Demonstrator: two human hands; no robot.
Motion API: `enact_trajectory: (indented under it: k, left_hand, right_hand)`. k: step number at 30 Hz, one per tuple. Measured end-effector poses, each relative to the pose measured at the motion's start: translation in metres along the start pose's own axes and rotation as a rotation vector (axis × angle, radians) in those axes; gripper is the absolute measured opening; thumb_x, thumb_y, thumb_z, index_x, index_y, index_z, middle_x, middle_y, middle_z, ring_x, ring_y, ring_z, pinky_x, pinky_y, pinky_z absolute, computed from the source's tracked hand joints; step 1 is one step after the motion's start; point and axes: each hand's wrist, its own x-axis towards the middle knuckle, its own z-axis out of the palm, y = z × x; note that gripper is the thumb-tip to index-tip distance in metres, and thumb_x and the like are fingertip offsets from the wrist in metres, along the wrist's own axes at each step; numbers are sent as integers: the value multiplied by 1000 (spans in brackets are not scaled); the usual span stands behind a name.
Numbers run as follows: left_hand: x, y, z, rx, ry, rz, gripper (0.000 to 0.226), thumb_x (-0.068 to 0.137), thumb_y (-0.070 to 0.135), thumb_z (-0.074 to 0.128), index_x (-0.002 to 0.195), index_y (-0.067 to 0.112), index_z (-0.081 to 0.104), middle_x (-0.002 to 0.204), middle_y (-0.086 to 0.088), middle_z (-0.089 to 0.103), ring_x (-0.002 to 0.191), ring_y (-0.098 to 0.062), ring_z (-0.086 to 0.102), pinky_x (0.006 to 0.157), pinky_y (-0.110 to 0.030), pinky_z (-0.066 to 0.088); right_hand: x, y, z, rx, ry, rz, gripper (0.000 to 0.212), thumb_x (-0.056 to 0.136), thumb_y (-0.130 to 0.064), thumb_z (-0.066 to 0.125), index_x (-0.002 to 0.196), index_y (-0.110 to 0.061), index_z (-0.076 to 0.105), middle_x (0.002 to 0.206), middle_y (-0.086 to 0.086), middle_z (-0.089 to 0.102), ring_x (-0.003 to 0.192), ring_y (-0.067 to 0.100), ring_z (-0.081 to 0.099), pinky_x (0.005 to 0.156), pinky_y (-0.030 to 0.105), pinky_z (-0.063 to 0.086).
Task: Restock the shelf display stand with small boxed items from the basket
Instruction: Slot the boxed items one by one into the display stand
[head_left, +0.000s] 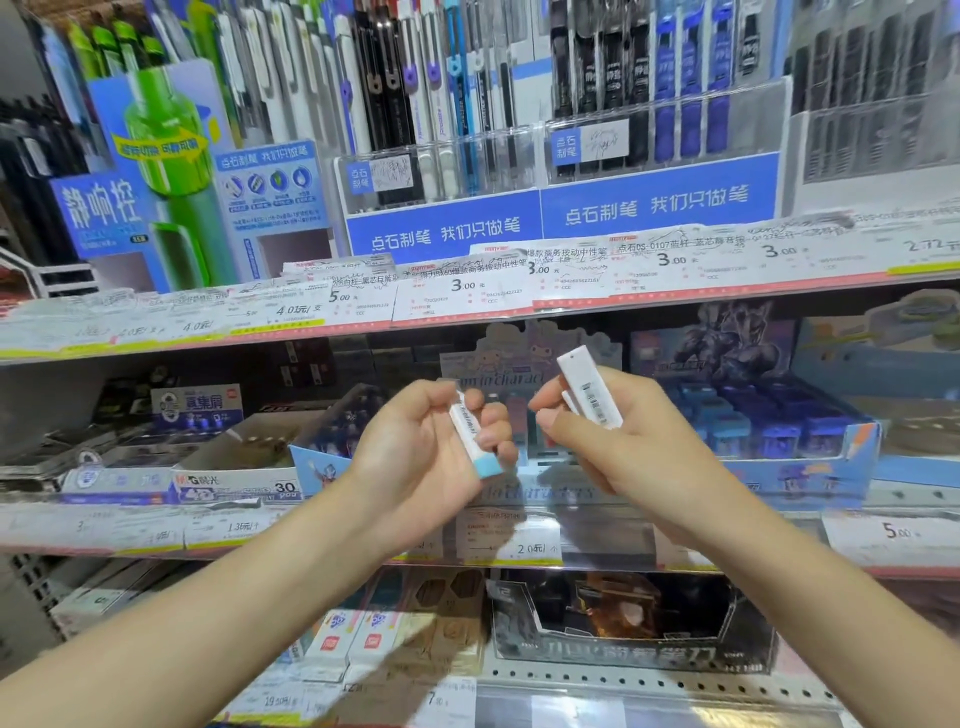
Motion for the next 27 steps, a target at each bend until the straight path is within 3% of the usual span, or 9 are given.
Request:
enact_trajectory:
  k: [3, 7, 13, 17, 19, 20, 23, 25, 27]
  left_hand:
    - [3, -4, 6, -139, 99, 42, 33, 97, 26, 35, 69, 8, 42, 71, -11, 49, 72, -20, 51, 78, -36, 50]
    - [3, -8, 11, -185, 149, 38, 38, 99, 30, 33, 69, 9, 41, 80, -16, 56, 81, -26, 61, 63, -38, 59]
    - [1, -3, 19, -210, 126, 56, 36, 100, 28, 28, 70, 11, 38, 96, -24, 64, 96, -34, 64, 86, -49, 46]
    - [1, -7, 17, -164, 54, 39, 41, 100, 32, 26, 67, 12, 38, 83, -20, 69, 72, -26, 70, 79, -42, 55]
    - [2, -8, 15, -161, 30, 34, 36, 99, 32, 27, 72, 13, 40, 71, -13, 67, 60, -21, 66, 71, -34, 56]
    - [4, -9, 13, -151, 11, 30, 36, 99, 32, 29, 74, 12, 44, 71, -12, 67, 64, -20, 65, 81, -34, 52]
    - [7, -11, 6, -18, -54, 35, 44, 97, 38, 31, 96, 8, 63, 99, -10, 71, 95, -21, 67, 99, -39, 45]
    - [7, -12, 2, 116, -77, 55, 51, 91, 47, 36, 122, 12, 57, 121, -9, 65, 112, -24, 62, 98, -39, 49]
    - [7, -10, -3, 323, -40, 130, 59, 85, 52, 48, 127, 12, 50, 126, -11, 61, 107, -24, 65, 84, -34, 57]
  right_hand:
    - [-8, 8, 10, -63, 1, -136, 14, 72, -17, 76, 75, -20, 63, 61, -8, 56, 54, 2, 48, 53, 15, 40]
    - [-13, 16, 22, -271, 73, -332, 25, 65, -28, 79, 85, -25, 64, 75, -15, 56, 74, 1, 56, 65, 12, 42]
    - [-11, 24, 24, -322, 98, -465, 19, 77, -23, 71, 94, -16, 68, 87, -19, 52, 83, -13, 51, 75, 3, 36]
    - [-10, 25, 24, -304, 144, -507, 11, 83, -11, 63, 92, -7, 67, 92, 0, 61, 89, 0, 57, 80, 12, 44]
    - [-7, 23, 23, -336, 186, -565, 10, 85, -5, 58, 91, -2, 65, 91, 4, 61, 87, 6, 56, 78, 12, 44]
    - [-5, 22, 22, -353, 218, -589, 10, 86, -4, 57, 91, -1, 64, 90, 4, 61, 85, 6, 55, 77, 11, 43]
    - [4, 18, 14, -348, 308, -579, 14, 89, -11, 54, 95, -3, 63, 85, 2, 63, 79, 6, 58, 72, 15, 46]
    - [10, 13, 4, -352, 357, -569, 14, 89, -14, 54, 93, -4, 62, 78, -13, 60, 71, -3, 56, 66, 8, 43]
    - [15, 9, -11, -390, 356, -600, 17, 89, -17, 53, 90, -3, 62, 73, -23, 53, 64, -10, 52, 61, 3, 37]
